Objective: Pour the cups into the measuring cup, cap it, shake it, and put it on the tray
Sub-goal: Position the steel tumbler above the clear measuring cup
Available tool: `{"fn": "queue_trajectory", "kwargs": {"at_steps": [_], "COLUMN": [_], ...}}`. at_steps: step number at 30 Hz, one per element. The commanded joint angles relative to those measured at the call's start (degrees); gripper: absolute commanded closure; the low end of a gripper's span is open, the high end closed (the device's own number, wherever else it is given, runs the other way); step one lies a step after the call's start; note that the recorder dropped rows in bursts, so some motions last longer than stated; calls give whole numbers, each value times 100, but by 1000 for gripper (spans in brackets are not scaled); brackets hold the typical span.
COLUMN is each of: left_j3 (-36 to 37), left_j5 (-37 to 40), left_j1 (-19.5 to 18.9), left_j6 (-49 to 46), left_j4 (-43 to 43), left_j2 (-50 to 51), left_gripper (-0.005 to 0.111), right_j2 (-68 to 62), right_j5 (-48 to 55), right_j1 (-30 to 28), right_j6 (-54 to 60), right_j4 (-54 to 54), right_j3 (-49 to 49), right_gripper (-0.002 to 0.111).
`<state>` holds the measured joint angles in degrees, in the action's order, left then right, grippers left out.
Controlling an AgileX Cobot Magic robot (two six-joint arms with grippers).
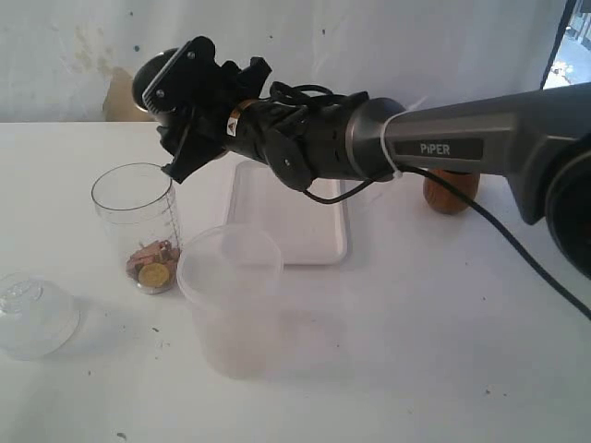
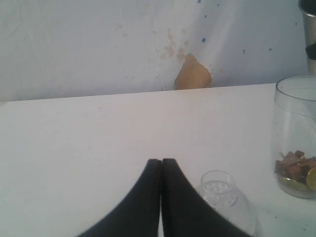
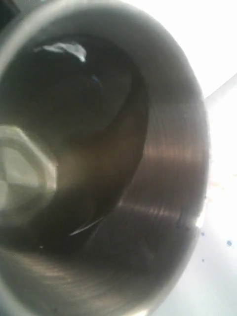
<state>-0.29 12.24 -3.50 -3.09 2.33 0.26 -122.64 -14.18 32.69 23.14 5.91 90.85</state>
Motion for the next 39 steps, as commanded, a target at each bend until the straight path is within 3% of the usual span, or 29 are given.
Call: {"fn": "queue_trajectory", "kwargs": {"at_steps": [1,17,22,32,39], "left_j3": [29,29,29,29,29], "left_j5": [-64,-64,-64,-64,-64], "left_j1": [22,22,22,22,22], "left_j6": [5,5,5,5,5], "left_j4": [-38,-38,-38,-38,-38], "left_j2": [-26,-26,-26,-26,-26], "left_gripper": [106,106,106,106,106], "right_j2": [115,125,289,432,432], "right_j5": [-429,-166,-527,-548,-521], "right_j1": [34,-65,-90,-90,-90], "right_j6": [272,-287,-594,-579,37], "right_j4": [34,2,2,21,49], "right_j3": [108,69,-206,-371,-371], "right_gripper": [108,108,108,108,108]}}
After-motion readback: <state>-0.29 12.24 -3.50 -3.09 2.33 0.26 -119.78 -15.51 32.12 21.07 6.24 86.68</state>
